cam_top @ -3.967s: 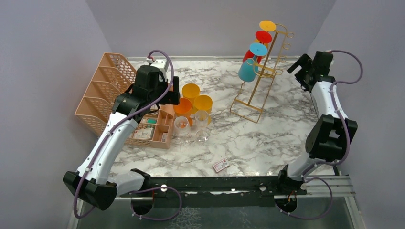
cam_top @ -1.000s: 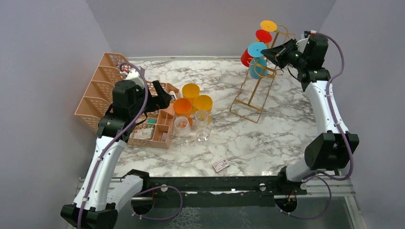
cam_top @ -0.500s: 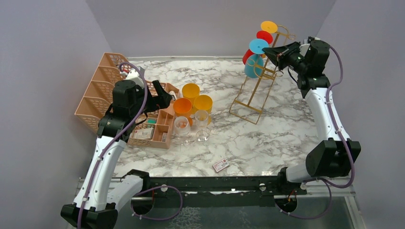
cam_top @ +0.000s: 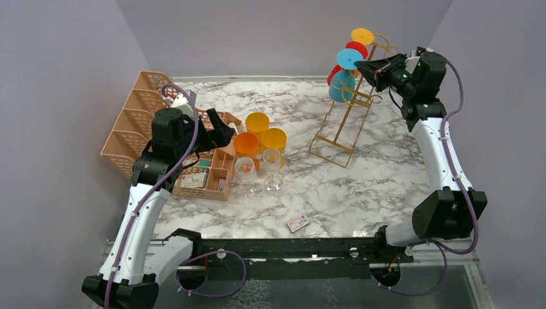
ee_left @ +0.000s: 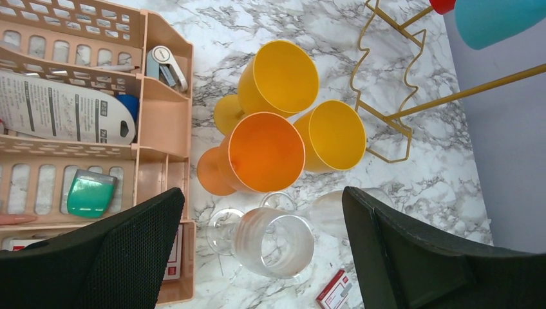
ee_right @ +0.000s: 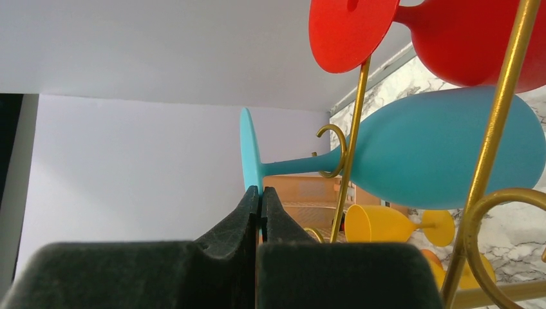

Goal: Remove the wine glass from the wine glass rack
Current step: Pick up the wine glass from the wine rack.

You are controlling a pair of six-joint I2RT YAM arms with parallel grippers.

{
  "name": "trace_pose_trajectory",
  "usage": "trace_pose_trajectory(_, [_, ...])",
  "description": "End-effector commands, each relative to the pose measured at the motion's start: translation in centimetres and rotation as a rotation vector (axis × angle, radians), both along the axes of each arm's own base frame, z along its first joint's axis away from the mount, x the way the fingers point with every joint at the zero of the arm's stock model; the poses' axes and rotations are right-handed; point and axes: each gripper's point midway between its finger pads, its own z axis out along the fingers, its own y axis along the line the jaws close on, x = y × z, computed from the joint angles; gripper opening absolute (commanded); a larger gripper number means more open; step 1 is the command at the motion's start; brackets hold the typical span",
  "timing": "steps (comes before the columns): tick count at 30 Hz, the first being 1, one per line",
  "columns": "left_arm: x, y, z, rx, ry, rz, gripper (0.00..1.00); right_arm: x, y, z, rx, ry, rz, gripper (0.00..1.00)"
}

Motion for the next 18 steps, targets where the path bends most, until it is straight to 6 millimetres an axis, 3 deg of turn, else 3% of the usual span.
trace_pose_trajectory(1, [0.2, -0.7, 1.5, -0.028, -0.044, -0.034, 0.99, 0.0, 0.2, 1.3, 0.022, -0.018, 0.002, 0.01])
trace_pose_trajectory(11, [0.0, -1.6, 0.7, -0.039, -0.015, -0.090, 0.99, 0.5, 1.5, 1.0, 0.030, -0.008, 0.057, 0.01])
trace_pose_trajectory(18, [0.3, -1.6, 0.5, -0.033, -0.007, -0.092, 0.99, 1.3, 1.0, 1.3, 0.005, 0.034, -0.006, 0.01])
